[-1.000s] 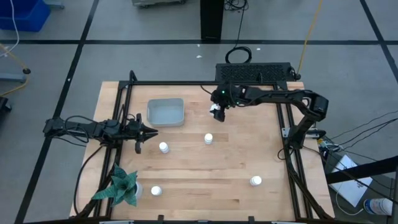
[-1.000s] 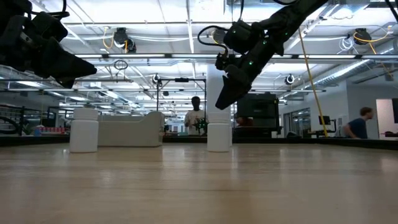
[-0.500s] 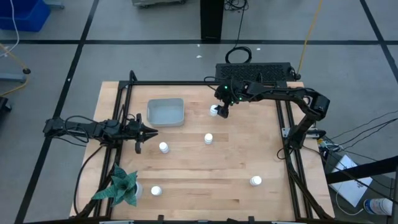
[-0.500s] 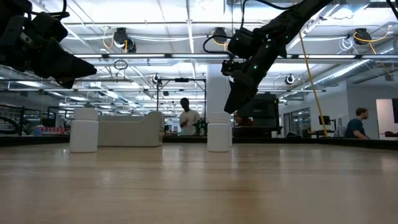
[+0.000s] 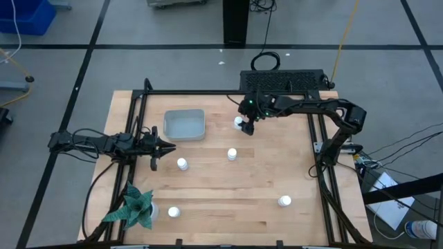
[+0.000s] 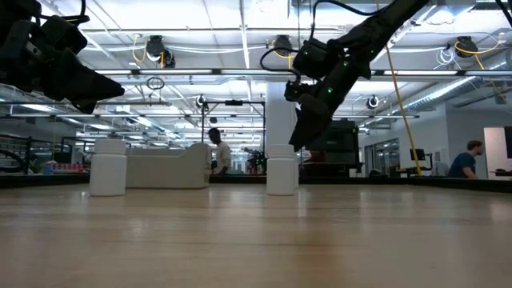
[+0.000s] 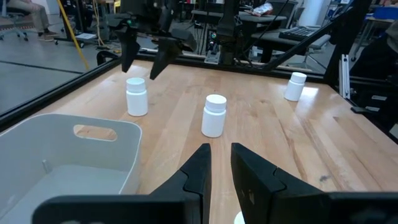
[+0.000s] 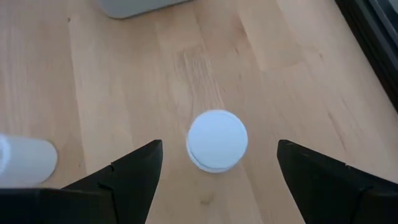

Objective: Pick and place pill bottles into a basket
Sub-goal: Put the white pill bottle in the gray bin

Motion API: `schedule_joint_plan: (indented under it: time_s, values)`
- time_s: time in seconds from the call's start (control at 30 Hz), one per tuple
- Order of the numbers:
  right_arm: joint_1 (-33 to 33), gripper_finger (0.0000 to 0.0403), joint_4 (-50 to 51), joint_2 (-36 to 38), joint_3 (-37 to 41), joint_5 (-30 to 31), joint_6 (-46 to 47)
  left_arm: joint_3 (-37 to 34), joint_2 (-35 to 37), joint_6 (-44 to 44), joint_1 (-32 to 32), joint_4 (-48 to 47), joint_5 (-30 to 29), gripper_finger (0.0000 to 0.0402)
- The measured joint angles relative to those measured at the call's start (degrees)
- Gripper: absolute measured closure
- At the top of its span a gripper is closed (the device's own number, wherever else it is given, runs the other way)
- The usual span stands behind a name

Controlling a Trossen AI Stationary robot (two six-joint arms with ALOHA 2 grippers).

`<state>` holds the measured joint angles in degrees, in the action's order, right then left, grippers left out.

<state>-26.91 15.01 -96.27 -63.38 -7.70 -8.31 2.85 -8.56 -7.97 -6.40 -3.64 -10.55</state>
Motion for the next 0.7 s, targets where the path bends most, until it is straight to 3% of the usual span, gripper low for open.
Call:
schedule_joint_plan:
  time_s: [0.7]
  values:
    - [0.0,0.0092,-3.7,-0.5,0.4,-0.1,0.2,0.0,0.0,0.1,0.0,0.0,0.0,0.0337]
